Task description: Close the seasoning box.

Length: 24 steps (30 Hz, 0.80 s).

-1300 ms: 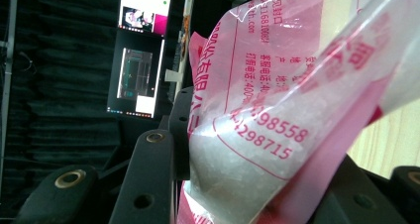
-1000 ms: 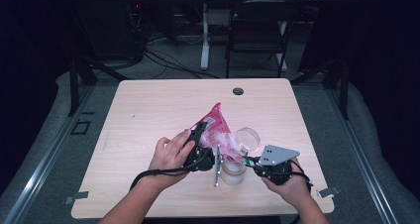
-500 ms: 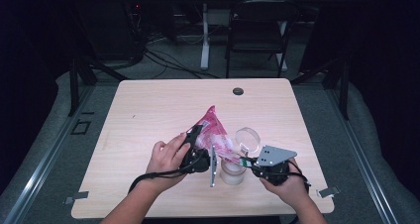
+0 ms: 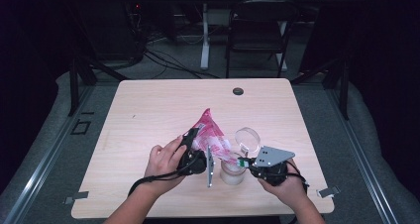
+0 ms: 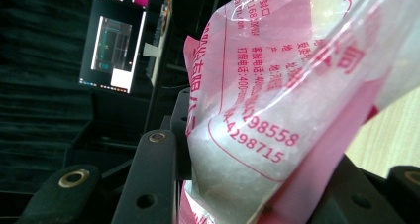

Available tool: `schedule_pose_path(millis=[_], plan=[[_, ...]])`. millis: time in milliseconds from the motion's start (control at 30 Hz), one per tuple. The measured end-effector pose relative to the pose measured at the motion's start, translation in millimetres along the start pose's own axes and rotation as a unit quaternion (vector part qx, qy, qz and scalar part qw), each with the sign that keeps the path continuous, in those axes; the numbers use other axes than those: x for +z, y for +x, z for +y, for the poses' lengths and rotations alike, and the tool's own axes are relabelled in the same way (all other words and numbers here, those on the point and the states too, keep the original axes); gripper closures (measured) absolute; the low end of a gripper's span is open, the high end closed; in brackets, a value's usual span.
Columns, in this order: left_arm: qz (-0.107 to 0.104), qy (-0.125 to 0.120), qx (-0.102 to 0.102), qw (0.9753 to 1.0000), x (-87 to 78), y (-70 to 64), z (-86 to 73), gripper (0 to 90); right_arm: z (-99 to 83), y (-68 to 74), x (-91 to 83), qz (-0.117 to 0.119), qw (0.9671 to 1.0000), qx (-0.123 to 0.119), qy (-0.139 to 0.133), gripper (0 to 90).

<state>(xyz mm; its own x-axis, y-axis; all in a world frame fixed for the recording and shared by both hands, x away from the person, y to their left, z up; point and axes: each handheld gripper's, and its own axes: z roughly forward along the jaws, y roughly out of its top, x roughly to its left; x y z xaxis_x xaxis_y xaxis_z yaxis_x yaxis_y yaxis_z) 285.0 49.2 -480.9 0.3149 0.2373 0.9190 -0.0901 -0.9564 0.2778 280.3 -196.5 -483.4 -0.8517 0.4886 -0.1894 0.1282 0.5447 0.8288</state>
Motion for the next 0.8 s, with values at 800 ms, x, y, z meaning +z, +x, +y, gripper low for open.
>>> schedule_pose_path(millis=[800], plan=[[-0.016, 0.016, -0.031, 0.9993, 1.3, -6.8, -8.3, 66.9, 1.7, 2.7, 2.2, 0.002, 1.0000, 0.000, -0.005, 89.5]])
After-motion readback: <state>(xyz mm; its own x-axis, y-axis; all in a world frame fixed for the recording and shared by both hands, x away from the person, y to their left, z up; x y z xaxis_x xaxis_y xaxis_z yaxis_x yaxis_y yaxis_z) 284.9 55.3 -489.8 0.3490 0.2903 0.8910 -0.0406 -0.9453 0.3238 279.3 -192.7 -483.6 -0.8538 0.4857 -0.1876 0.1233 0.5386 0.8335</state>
